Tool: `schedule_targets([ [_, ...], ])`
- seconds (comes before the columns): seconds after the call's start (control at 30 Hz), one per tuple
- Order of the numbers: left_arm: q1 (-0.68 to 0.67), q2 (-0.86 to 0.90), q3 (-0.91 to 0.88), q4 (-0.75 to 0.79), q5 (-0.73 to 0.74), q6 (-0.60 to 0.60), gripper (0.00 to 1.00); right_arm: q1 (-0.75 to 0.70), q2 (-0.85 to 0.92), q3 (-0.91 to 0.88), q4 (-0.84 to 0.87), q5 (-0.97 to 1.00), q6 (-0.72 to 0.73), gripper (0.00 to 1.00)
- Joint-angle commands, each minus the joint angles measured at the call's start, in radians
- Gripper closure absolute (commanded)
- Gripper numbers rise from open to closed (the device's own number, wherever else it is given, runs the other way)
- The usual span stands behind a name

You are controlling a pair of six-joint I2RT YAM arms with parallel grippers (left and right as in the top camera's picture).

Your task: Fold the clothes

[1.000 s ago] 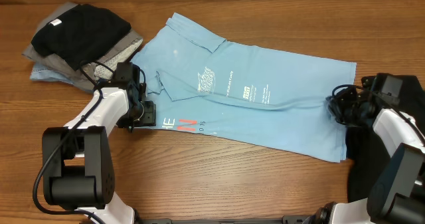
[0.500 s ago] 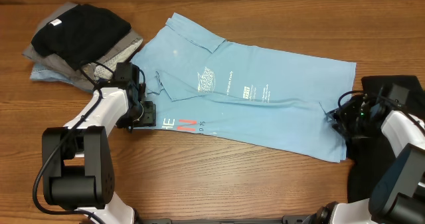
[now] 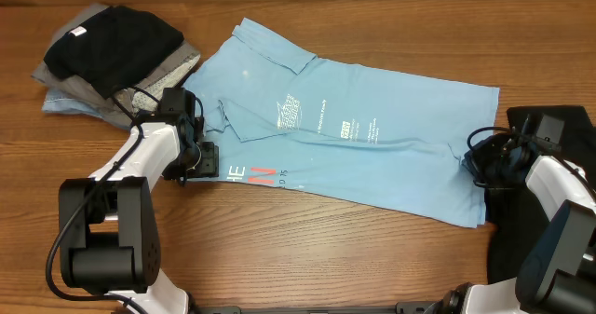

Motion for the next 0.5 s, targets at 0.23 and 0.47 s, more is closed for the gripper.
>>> schedule_targets([
  [0.23, 0.02, 0.038, -0.049, -0.024, -0.043, -0.01, 0.32, -0.111, -0.005, 0.078, -0.042, -0.058, -0.001, 0.82],
  [0.47, 0.02, 0.038, -0.049, -0.026, -0.043, -0.01, 0.32, -0.152, -0.005, 0.089, -0.007, -0.277, -0.108, 0.77],
])
